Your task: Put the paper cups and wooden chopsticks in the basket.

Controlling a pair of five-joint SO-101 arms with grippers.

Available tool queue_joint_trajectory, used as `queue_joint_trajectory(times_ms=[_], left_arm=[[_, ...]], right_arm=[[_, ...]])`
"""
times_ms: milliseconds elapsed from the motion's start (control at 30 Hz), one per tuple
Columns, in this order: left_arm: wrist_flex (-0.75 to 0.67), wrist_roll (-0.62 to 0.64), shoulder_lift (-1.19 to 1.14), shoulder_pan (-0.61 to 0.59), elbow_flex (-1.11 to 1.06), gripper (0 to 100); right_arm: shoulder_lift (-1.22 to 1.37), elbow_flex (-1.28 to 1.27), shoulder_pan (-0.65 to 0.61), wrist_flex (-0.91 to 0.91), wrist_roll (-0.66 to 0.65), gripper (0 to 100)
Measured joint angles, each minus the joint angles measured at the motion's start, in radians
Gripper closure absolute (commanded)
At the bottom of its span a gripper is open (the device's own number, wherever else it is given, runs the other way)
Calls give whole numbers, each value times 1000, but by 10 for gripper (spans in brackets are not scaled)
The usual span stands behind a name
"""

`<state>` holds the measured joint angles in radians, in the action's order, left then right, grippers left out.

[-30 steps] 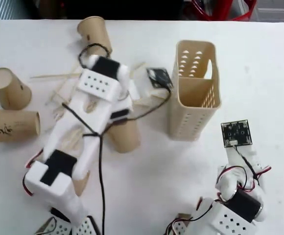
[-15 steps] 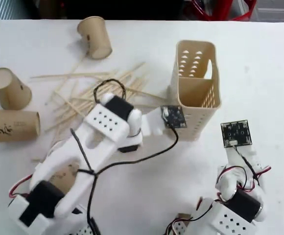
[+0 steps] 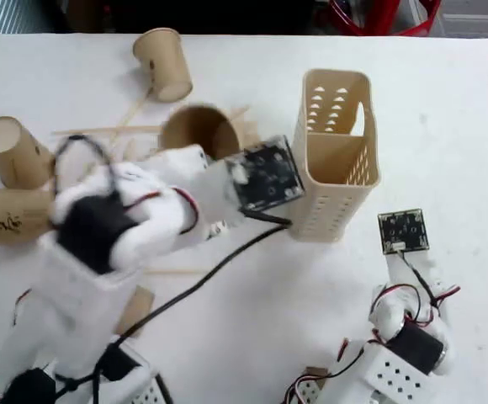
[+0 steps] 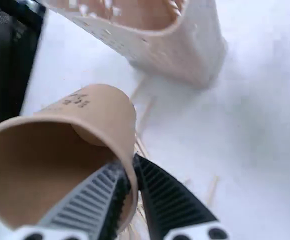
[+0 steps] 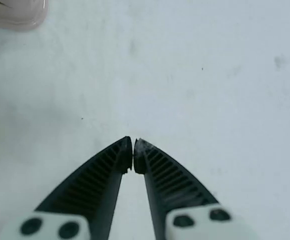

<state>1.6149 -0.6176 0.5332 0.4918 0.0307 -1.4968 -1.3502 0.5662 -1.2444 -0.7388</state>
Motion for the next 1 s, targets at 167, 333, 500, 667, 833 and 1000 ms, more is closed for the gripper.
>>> queue_joint_trajectory(times_ms=[167, 333, 500, 667, 833, 1000], left_arm=[[-66, 83, -25, 8, 201, 979], [-175, 135, -198, 28, 304, 979], [-201, 147, -425, 133, 450, 978], [-203, 190, -675, 158, 635, 978], [-199, 206, -895, 158, 821, 977], [-163, 210, -1037, 158, 987, 976]], right_arm=[[8, -147, 0, 129, 0, 978], [8, -172, 0, 172, 118, 974], [8, -172, 0, 172, 327, 974], [8, -172, 0, 175, 491, 974], [8, -178, 0, 175, 526, 974], [8, -216, -2, 216, 528, 974]])
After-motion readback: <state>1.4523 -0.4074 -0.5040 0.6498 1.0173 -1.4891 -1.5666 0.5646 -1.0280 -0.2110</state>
